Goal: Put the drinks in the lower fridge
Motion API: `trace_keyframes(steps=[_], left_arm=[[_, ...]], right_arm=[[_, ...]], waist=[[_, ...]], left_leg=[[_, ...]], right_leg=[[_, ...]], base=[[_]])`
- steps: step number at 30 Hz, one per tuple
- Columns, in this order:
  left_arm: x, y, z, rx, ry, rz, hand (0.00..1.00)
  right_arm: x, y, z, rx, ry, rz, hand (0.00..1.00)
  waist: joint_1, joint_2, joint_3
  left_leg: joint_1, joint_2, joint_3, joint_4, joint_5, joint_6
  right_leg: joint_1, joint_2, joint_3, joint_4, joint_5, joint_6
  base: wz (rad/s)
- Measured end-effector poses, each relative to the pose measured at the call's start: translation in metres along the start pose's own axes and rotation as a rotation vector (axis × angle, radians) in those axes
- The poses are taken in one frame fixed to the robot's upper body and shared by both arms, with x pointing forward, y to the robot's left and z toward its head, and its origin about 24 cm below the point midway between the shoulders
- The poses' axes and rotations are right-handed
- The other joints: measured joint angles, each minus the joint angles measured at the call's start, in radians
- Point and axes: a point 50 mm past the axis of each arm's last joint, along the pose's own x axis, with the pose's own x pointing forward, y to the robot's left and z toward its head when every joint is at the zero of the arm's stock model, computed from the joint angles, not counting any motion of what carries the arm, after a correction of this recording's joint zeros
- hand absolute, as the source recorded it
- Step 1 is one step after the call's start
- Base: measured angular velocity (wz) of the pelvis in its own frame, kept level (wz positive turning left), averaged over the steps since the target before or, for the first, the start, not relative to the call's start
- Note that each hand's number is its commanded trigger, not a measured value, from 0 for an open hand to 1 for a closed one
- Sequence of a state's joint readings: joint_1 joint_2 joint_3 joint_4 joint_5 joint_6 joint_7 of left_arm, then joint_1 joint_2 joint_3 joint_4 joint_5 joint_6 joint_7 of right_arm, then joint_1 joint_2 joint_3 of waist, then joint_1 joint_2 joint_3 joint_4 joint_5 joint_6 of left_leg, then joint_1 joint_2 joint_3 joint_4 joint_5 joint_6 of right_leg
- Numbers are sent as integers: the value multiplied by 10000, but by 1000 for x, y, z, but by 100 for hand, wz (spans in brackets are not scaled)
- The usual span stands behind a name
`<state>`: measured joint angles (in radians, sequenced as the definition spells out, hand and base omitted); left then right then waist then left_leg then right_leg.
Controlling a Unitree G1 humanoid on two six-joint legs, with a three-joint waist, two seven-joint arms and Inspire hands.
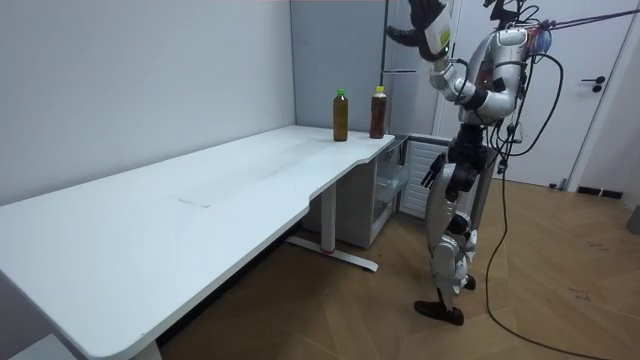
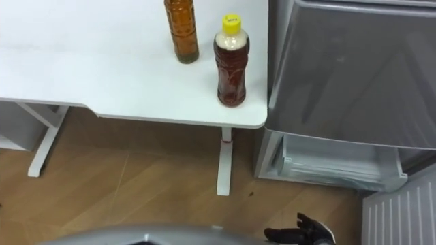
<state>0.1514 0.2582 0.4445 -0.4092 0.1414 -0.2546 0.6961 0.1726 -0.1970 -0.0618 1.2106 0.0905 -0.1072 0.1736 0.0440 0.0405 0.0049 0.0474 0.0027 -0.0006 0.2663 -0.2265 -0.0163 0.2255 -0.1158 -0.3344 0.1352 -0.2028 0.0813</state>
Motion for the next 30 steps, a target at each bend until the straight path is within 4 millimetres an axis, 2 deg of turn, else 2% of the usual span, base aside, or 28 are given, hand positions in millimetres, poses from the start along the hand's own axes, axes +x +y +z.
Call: trace_keyframes(steps=[2,6,11,13,19,21,30], left_arm=[[-1,-5,5,257,-510,-552,0],[-9,-32,16,88,-1105,-2146,0],[-14,-48,33,-716,-1568,-3326,0],[-15,-57,42,-1375,-1811,-3656,0],[-23,-75,52,-2401,-1735,-4719,0],[-28,-80,54,-2576,-1706,-5193,0],[-36,-99,61,-2952,-1863,-6853,0]], right_arm=[[0,-2,1,92,-49,61,0],[2,-2,5,161,17,121,0],[4,2,11,186,-81,217,0],[5,3,12,72,-119,260,0],[5,4,12,2,-88,362,0],[5,4,12,-55,-40,400,0],[7,5,14,-164,168,376,0]], waist=[[-175,19,-19],[-401,16,-24],[-705,-87,34],[-716,-133,57],[-834,-269,28],[-864,-308,4],[-1002,-379,17]], left_leg=[[3,1,-5,-1,0,0],[38,-2,-22,33,10,-5],[92,-1,3,12,10,-5],[142,15,90,-33,10,-5],[219,26,243,-149,18,-5],[170,32,259,-145,18,-5],[206,34,314,-165,22,-3]], right_leg=[[-4,0,1,-3,-1,1],[20,0,16,5,-1,1],[0,2,72,-9,-2,3],[-22,4,181,-7,-2,3],[-74,-3,328,-3,-2,2],[-152,-1,342,13,-1,2],[-160,-4,476,9,0,1]], base=[[0],[0],[-2],[-11],[-9],[-2],[-1]])
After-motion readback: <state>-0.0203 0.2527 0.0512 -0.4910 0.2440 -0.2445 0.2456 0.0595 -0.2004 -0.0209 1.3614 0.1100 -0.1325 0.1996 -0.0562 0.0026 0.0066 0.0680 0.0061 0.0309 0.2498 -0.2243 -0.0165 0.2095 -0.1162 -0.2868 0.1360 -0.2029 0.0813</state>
